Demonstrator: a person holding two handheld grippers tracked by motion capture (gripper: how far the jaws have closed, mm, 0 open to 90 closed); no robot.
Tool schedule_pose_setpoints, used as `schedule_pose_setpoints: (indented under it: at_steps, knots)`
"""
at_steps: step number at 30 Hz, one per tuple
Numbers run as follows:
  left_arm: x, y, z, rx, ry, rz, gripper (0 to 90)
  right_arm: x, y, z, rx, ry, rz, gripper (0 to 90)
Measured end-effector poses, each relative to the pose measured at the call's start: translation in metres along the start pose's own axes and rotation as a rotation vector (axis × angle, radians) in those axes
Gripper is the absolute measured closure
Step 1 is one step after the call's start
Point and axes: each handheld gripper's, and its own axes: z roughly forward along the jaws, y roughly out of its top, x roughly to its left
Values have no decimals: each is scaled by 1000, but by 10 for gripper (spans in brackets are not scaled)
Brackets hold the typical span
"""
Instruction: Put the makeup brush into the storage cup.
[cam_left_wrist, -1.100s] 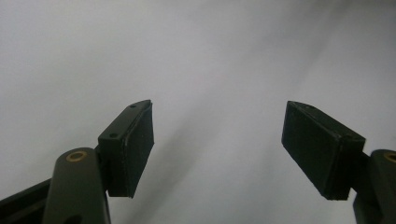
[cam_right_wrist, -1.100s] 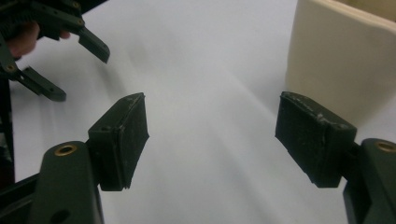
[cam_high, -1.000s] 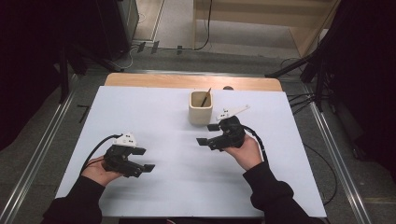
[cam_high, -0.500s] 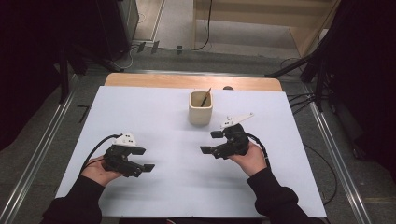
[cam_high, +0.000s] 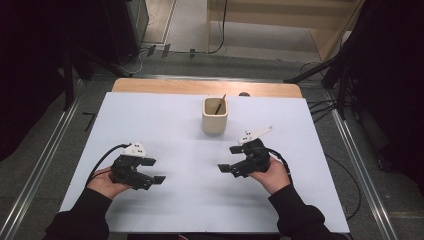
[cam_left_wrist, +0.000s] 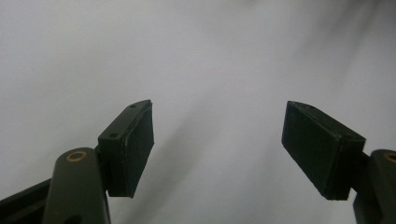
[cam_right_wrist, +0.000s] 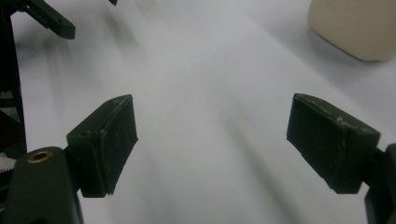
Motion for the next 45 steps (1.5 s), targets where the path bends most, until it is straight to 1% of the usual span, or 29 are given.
schedule_pose_setpoints:
  at_steps: [2, 3, 4, 5, 7, 9, 10, 12, 14, 23, 25, 27, 29, 31, 33, 37, 40, 45]
  knots:
    - [0, 0, 0, 0, 0, 0, 258, 0, -2, 0, 12, -2, -13, 167]
    - [0, 0, 0, 0, -1, 0, 258, 1, -3, -1, 18, -4, -6, 165]
    - [0, 0, 0, 1, 0, 0, 258, 1, -4, -1, 17, -2, -11, 165]
    - [0, 0, 0, 2, 0, 0, 258, 1, -5, -3, 21, -9, -8, 165]
    - [0, 0, 0, 1, -1, 0, 258, 1, -6, -6, 10, -37, -19, 165]
    - [0, 0, 0, 1, 0, -1, 258, 0, -8, -9, 7, -36, -7, 165]
    - [-1, 0, 0, 1, 0, -1, 258, -1, -9, -10, 3, -37, -10, 165]
    - [-1, 0, 0, 1, 0, 0, 258, -1, -12, -13, 11, -45, -3, 165]
    - [-1, 0, 0, 1, -1, 1, 258, -1, -15, -15, 12, -55, -10, 165]
    - [-1, 0, 1, 3, -3, 8, 258, -3, -27, -27, 8, -76, 3, 165]
    - [-1, 0, 1, 3, -3, 8, 258, -4, -29, -29, 5, -82, -4, 165]
    - [-1, 0, 1, 3, -2, 8, 257, -4, -32, -32, 7, -85, 9, 165]
    - [-1, 0, 1, 2, -2, 7, 258, -6, -35, -33, 4, -90, 6, 165]
    - [-2, 0, 1, 3, -1, 8, 257, -6, -37, -36, 6, -98, 13, 165]
    - [-2, 0, 1, 3, -1, 8, 257, -7, -39, -38, 5, -105, 5, 165]
    - [-2, 0, 1, 3, -1, 9, 257, -9, -44, -43, 1, -115, 22, 165]
    - [-2, 0, 1, 4, -1, 8, 258, -10, -46, -45, -2, -128, 17, 167]
    - [-2, 0, 0, 1, -3, 7, 257, -12, -50, -49, -18, -125, 23, 166]
